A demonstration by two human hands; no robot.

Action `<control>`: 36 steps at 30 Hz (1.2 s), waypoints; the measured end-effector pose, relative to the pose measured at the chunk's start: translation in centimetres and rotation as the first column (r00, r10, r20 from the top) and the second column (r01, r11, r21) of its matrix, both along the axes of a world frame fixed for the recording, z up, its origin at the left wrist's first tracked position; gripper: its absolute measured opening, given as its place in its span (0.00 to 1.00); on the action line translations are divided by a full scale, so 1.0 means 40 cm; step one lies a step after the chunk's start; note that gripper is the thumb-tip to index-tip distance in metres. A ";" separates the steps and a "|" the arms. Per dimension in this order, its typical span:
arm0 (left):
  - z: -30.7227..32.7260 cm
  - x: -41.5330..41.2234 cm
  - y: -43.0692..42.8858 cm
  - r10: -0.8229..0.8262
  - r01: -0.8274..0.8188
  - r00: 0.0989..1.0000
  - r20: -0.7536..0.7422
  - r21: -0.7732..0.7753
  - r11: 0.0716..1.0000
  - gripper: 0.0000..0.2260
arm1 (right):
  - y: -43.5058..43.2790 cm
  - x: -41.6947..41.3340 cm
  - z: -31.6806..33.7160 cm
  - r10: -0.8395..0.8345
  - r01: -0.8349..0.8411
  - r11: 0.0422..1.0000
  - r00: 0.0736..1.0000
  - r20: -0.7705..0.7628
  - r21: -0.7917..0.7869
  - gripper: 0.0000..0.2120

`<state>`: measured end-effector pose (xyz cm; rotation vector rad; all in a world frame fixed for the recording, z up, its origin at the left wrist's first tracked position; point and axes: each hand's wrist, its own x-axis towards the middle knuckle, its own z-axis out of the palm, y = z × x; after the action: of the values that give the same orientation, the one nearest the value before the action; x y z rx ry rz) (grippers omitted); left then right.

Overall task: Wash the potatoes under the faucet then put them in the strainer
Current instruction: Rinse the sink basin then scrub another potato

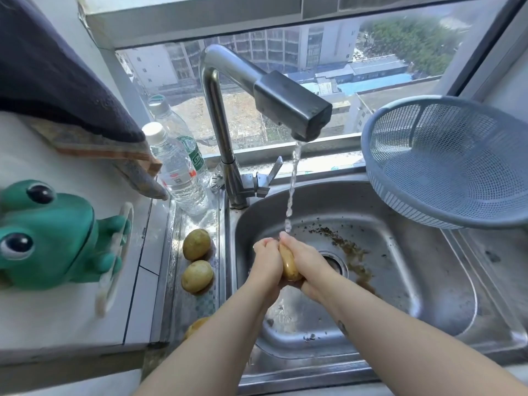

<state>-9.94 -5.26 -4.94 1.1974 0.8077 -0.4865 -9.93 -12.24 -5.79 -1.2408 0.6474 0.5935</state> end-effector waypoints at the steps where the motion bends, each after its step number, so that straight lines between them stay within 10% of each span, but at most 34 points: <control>1: 0.003 -0.003 0.008 0.008 -0.008 1.000 -0.003 -0.013 1.000 0.09 | 0.003 0.003 -0.004 -0.011 0.011 1.000 1.000 -0.001 -0.018 0.16; 10: 0.024 -0.045 0.028 0.158 -0.153 0.987 -0.021 -0.409 0.899 0.11 | 0.018 -0.003 -0.006 -0.065 0.072 0.967 0.997 0.037 -0.244 0.25; 22: 0.020 -0.049 0.075 -0.362 0.372 0.912 0.195 -0.021 0.928 0.33 | -0.046 -0.032 0.008 0.057 -0.065 0.971 0.997 0.042 0.230 0.12; 36: 0.025 -0.041 0.088 -0.269 0.277 0.959 0.092 -0.094 0.956 0.23 | -0.055 -0.035 -0.001 0.069 -0.062 0.950 0.998 -0.013 0.307 0.09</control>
<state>-11.58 -1.76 -3.93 1.2268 0.5441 -0.6965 -11.33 -14.45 -5.83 -0.9669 0.5122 0.7360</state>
